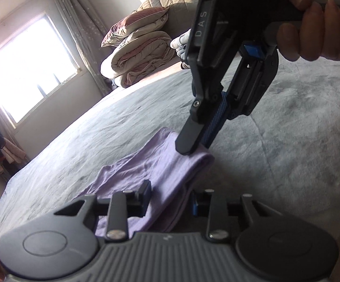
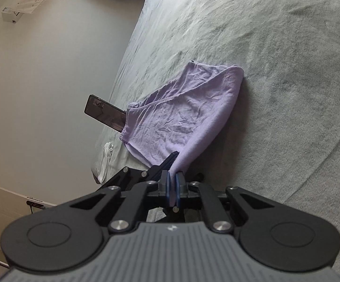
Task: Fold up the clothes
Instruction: 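Close both grippers on the pants' waistband end side by side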
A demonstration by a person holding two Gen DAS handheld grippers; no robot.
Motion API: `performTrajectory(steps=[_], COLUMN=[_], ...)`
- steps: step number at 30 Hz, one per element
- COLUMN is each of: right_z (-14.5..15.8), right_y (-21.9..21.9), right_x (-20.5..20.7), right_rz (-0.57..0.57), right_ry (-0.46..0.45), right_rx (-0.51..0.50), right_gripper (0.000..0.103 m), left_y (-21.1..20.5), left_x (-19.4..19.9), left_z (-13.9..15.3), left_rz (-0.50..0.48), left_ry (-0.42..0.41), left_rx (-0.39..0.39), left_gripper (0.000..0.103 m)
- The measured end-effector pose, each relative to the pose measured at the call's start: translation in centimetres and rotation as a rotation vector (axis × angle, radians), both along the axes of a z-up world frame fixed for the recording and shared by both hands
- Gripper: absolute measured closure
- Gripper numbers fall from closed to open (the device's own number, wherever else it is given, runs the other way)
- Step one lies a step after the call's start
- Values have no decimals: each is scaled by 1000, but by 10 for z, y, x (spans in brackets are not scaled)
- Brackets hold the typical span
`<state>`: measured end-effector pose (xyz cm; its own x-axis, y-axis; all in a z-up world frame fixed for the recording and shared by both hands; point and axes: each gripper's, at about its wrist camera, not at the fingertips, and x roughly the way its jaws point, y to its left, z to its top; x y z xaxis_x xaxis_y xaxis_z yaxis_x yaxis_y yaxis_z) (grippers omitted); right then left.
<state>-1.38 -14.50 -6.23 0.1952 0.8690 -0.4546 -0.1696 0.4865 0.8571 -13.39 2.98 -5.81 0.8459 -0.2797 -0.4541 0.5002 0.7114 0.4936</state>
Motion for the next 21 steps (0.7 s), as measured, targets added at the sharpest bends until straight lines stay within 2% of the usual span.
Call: performTrajectory(steps=[2, 4, 5, 8, 12, 14, 17, 21], right_z=[-3, -6, -8, -15, -25, -29, -35, -43], right_y=[-2, -6, -8, -12, -18, -21, -21, -22], right_x=[-1, 1, 3, 12, 25, 31, 41, 52], right_rz=[0, -10, -23, -81, -157, -195, -260, -341], right_ry=[1, 4, 2, -11, -28, -36, -46, -29], right_rx=[-5, -14, -18, -25, -34, -39, -39, -21], right_gripper=[94, 91, 88, 87, 70, 70, 71, 95], left_y=[-1, -4, -5, -7, -9, -11, -13, -16], left_x=[-2, -3, -4, -5, -7, -7, -6, -5], left_z=[1, 0, -1, -1, -1, 0, 1, 4], left_rz=[-5, -17, -20, -15, -9, -1, 30, 110], left_ry=[-8, 4, 7, 7, 31, 53, 78, 116], left_rx=[13, 33, 41, 45, 35, 27, 3, -48], left_gripper=[68, 72, 73, 75, 84, 89, 94, 98])
